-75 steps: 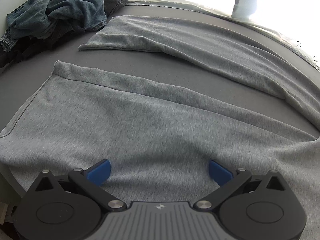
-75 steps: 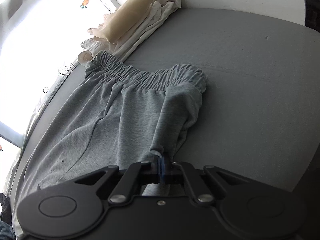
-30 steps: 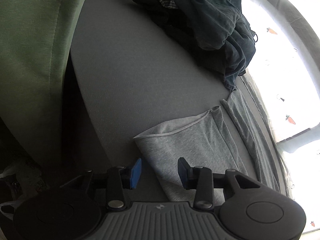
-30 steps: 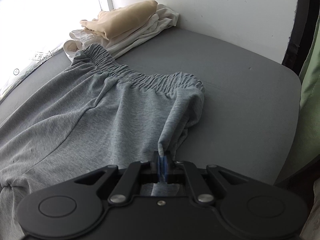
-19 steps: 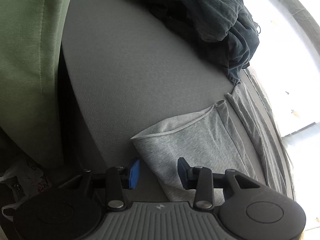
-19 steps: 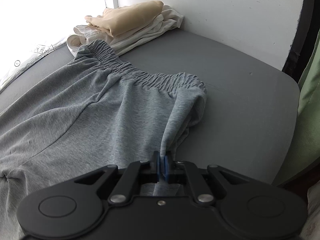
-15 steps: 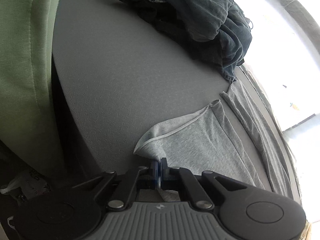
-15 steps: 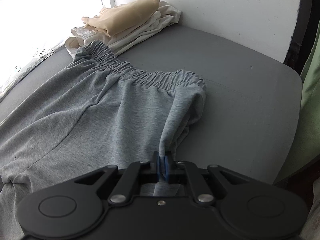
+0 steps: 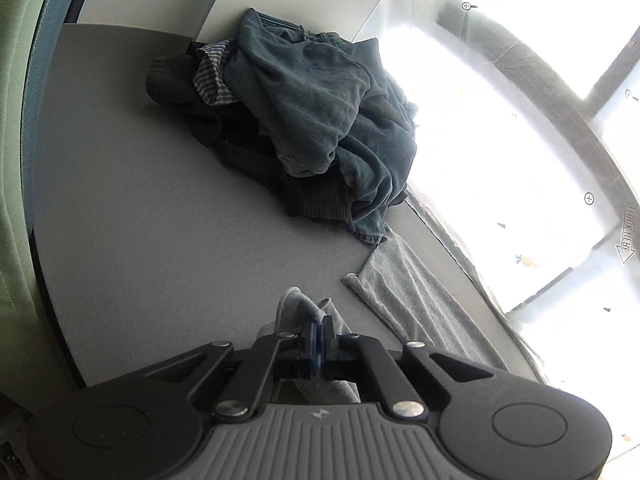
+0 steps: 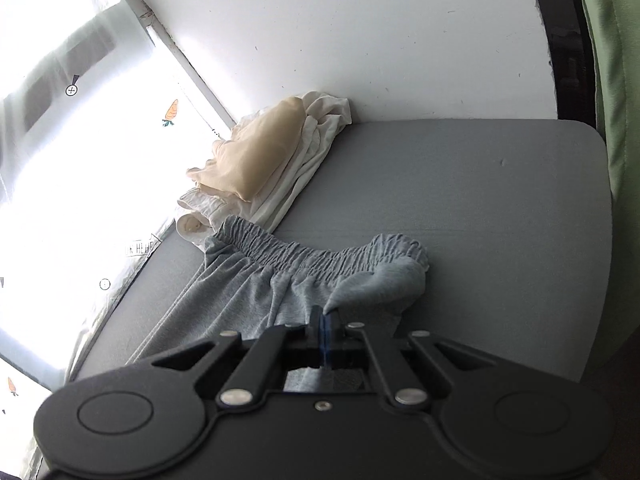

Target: Fold clothes

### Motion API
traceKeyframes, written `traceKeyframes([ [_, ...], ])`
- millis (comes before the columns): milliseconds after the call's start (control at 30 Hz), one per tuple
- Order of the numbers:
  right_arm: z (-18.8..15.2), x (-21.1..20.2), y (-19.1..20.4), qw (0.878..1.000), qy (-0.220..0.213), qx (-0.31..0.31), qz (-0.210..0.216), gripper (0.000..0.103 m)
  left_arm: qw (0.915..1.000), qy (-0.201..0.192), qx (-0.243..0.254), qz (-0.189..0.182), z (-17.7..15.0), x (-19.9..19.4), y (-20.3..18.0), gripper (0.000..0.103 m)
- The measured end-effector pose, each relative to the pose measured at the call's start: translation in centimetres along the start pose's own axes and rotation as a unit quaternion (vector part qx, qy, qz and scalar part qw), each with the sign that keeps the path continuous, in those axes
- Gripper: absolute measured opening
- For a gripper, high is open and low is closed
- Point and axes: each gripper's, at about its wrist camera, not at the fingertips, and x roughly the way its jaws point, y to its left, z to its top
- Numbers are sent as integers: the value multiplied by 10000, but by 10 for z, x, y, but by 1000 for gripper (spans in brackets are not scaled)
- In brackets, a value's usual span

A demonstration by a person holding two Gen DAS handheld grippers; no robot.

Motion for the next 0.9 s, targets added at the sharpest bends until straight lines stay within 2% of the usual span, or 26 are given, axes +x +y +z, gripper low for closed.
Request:
traceKeyframes([
  [67,8,-2,3,9999,-80,-24,81,1,9999,-115,-36,-102,1,1,-8,1],
  [200,20,-3,8,9995,-192,53,256,1,9991,-353,225,-74,4,0,-25,1],
  [433,30,17,28,9988,-171,-65,456,1,9981,-583,138,-123,10,12,-44,1],
  [633,41,37,47,9979,-185,-7,625,1,9972,-689,200,-197,19,33,-68,1],
  [900,47,65,73,9979,-238,-172,581,1,9966,-752,229,-249,27,77,-95,1],
])
